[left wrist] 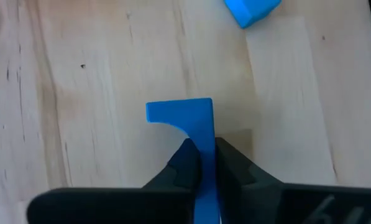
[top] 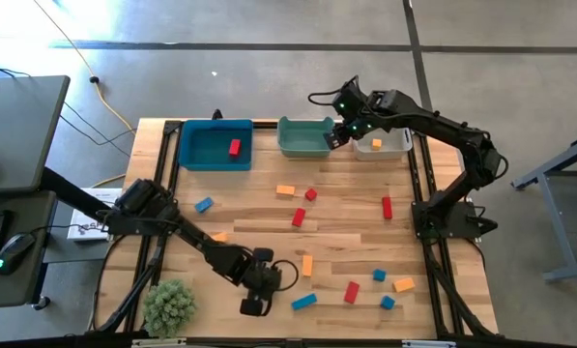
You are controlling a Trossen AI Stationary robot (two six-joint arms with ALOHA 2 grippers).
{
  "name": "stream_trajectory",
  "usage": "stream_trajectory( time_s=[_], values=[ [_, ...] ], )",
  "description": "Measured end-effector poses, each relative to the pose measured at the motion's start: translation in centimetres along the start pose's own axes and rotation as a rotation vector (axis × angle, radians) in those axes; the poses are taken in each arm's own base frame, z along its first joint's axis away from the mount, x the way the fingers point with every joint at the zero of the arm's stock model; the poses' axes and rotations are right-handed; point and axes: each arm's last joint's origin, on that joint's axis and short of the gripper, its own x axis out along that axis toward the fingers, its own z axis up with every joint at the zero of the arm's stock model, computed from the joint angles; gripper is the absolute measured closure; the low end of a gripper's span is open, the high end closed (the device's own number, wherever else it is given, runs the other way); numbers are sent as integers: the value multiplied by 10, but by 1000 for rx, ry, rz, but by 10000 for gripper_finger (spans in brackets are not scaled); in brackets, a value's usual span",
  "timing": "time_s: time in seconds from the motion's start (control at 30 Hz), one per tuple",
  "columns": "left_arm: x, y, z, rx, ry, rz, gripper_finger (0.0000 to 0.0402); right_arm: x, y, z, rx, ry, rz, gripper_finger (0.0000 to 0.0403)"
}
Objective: Sort & place blocks by color
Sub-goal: Put the blue block into the green bin
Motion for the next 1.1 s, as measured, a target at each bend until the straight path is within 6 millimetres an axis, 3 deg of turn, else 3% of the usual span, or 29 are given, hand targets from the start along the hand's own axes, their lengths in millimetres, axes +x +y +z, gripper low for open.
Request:
stream_trajectory(
  time_s=[0.33,0.57,0.77,1.1],
  values=[
    [-4,17,7,-49,-4,9,394,0,0,0,-19,2,-1,236],
    [-26,44,21,-35,-77,61,395,0,0,0,-50,1,-1,236],
    [-48,85,35,1,-142,131,395,0,-1,1,-90,-19,-42,236],
    [-85,181,42,-9,-201,286,396,0,-4,4,-127,-88,-153,236]
  ],
)
